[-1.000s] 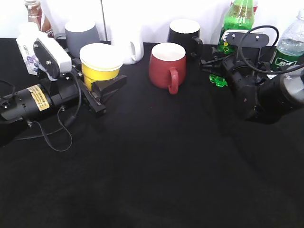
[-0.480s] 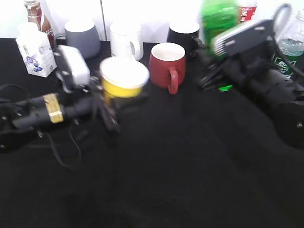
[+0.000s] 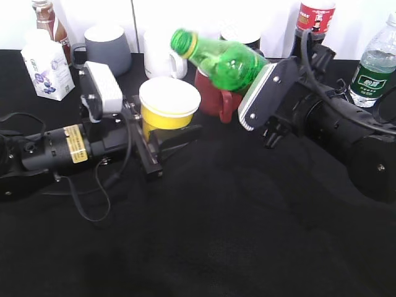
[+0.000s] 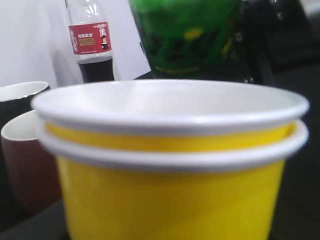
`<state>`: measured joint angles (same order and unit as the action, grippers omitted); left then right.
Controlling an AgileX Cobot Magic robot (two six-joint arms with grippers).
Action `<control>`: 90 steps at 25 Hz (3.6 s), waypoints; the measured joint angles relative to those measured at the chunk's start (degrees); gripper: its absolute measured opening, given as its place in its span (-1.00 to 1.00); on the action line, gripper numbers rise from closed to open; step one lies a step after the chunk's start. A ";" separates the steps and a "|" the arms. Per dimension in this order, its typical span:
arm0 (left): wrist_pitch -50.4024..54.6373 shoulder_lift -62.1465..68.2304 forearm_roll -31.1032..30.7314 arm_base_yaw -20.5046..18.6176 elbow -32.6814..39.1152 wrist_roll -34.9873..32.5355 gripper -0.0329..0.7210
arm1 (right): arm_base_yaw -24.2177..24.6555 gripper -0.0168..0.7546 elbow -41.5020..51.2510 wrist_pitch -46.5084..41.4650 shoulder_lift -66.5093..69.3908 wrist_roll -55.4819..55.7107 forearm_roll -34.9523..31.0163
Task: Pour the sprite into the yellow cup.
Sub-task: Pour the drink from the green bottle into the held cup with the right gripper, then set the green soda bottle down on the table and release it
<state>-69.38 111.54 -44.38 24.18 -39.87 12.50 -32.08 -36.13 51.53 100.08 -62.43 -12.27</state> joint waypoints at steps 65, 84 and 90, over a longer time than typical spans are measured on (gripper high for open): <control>0.14 2.55 32.05 -6.28 -4.98 -9.66 0.29 | 0.00 0.14 0.00 8.21 0.00 45.40 -5.72; 0.32 20.97 30.58 -9.17 -23.30 -9.85 0.29 | 0.00 0.14 0.00 8.73 0.00 46.73 -6.01; 1.29 20.97 29.94 -9.17 -23.30 -9.85 0.50 | 0.00 0.14 0.00 9.10 0.00 46.73 -6.01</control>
<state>-68.08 132.51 -14.44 15.01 -63.17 2.65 -32.08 -36.13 60.63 100.08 -15.70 -18.28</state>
